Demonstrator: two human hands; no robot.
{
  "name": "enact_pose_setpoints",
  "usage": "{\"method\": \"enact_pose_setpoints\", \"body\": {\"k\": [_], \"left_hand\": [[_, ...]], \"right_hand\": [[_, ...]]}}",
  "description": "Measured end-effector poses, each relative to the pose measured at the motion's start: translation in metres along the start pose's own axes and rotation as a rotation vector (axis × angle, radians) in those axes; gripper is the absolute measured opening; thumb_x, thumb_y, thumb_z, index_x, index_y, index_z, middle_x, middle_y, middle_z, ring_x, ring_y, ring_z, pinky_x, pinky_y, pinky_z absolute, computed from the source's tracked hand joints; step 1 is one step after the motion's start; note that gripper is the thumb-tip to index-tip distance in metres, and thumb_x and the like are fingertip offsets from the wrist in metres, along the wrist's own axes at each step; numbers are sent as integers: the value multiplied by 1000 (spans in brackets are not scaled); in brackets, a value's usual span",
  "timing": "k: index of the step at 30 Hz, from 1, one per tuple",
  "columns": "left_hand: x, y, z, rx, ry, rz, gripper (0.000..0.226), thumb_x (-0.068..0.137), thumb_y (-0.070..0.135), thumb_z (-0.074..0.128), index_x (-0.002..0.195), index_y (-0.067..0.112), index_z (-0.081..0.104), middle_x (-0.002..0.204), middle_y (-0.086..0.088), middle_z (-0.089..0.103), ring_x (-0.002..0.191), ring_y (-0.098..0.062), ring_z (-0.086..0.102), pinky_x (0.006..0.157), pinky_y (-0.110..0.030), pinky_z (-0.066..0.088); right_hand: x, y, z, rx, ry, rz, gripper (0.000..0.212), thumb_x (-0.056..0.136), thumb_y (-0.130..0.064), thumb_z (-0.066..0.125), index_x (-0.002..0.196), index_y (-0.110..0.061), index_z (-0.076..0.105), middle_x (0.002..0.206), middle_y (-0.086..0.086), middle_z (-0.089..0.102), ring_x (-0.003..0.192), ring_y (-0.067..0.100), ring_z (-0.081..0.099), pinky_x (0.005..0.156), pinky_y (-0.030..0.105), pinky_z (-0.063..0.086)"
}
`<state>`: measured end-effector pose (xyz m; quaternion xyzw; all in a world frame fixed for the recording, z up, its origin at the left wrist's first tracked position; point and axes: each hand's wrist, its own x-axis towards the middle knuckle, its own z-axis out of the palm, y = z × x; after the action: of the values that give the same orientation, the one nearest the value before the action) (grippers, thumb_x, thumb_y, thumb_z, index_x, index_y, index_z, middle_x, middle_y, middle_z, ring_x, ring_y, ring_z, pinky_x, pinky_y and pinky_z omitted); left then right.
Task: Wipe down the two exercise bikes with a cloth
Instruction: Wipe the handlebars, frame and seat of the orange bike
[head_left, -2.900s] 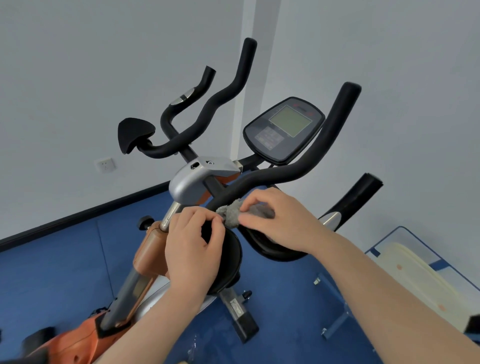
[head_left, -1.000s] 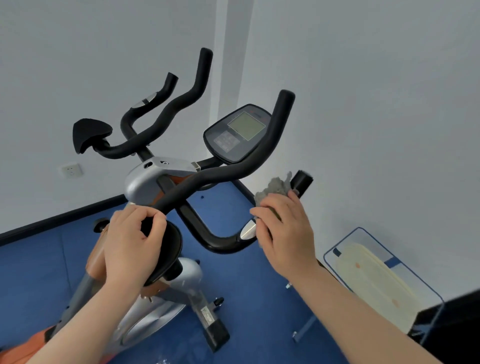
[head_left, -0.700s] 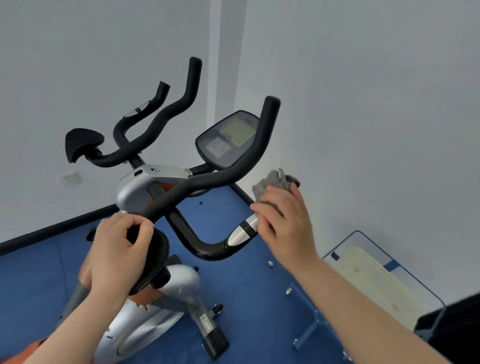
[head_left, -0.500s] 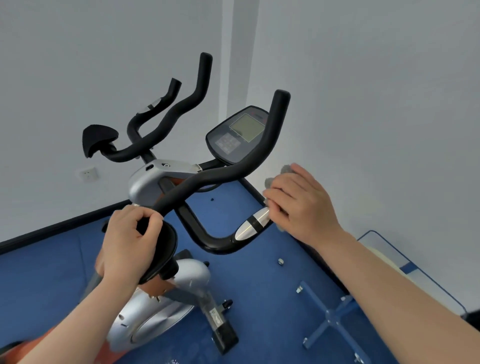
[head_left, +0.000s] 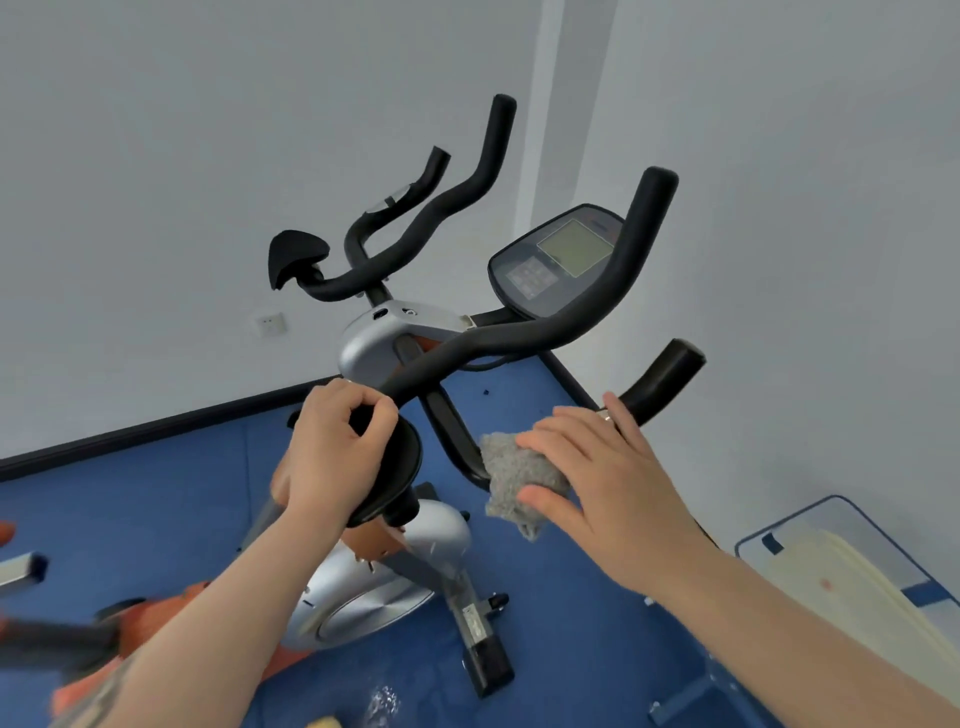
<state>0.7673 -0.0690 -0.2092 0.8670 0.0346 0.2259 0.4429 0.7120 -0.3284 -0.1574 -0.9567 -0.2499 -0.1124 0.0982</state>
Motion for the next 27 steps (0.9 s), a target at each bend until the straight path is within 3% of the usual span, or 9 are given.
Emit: {"method": "enact_pose_setpoints", "body": {"k": [3, 6, 11, 14, 16, 19, 23, 27], "left_hand": [[1, 0, 0, 7, -5, 11, 21, 87, 28, 57, 67, 36, 57, 80, 16, 59, 88, -1, 50, 73, -24, 38], [0, 1, -1, -9, -10, 7, 21, 86, 30, 57, 67, 37, 57, 80, 18, 59, 90, 0, 50, 73, -22, 37], [-2, 3, -4, -22, -40, 23, 18, 85, 35, 52, 67, 39, 55, 84, 20, 58, 92, 2, 48, 69, -20, 34], [-1, 3, -3, -25, -42, 16, 18, 85, 33, 54, 68, 37, 56, 87, 22, 56, 93, 4, 48, 69, -14, 32], [-1, 4, -4, -52, -43, 16, 17, 85, 30, 56, 70, 36, 58, 83, 21, 56, 94, 4, 49, 73, -8, 34], [-4, 6, -7, -115, -40, 13, 12, 86, 27, 58, 76, 33, 61, 84, 20, 58, 95, 4, 50, 79, 1, 29], [-4, 4, -9, -183, -49, 10, 13, 87, 26, 58, 78, 36, 61, 85, 19, 59, 96, 1, 52, 79, 1, 29], [-3, 1, -9, -221, -71, 24, 14, 87, 27, 58, 79, 38, 61, 87, 19, 58, 97, -2, 52, 78, 0, 30]], "right_hand": [[12, -31, 13, -161, 19, 93, 40, 92, -46, 45, 113, -18, 64, 102, -3, 65, 105, 20, 60, 115, 46, 30], [36, -56, 23, -187, -80, 173, 41, 100, -47, 32, 112, -16, 56, 95, -2, 64, 92, 21, 60, 110, 38, 31], [41, -46, 16, -195, -164, 120, 36, 100, -50, 28, 99, -21, 49, 86, -5, 60, 72, 17, 48, 71, 31, 29], [72, -54, 22, -120, -240, 270, 33, 103, -45, 26, 94, -19, 45, 84, 0, 58, 66, 19, 42, 57, 32, 27], [103, -58, 30, -76, -280, 386, 36, 104, -42, 26, 99, -14, 48, 88, 5, 59, 71, 22, 44, 59, 35, 30], [116, -59, 35, -32, -300, 405, 36, 105, -38, 27, 108, -12, 51, 89, 6, 56, 77, 25, 50, 63, 36, 33], [99, -61, 34, 90, -319, 492, 33, 102, -45, 29, 100, -17, 45, 80, -2, 48, 77, 24, 52, 63, 36, 34], [127, -66, 34, 123, -282, 501, 37, 103, -42, 31, 107, -11, 50, 92, 5, 59, 88, 26, 57, 75, 39, 44]]}}
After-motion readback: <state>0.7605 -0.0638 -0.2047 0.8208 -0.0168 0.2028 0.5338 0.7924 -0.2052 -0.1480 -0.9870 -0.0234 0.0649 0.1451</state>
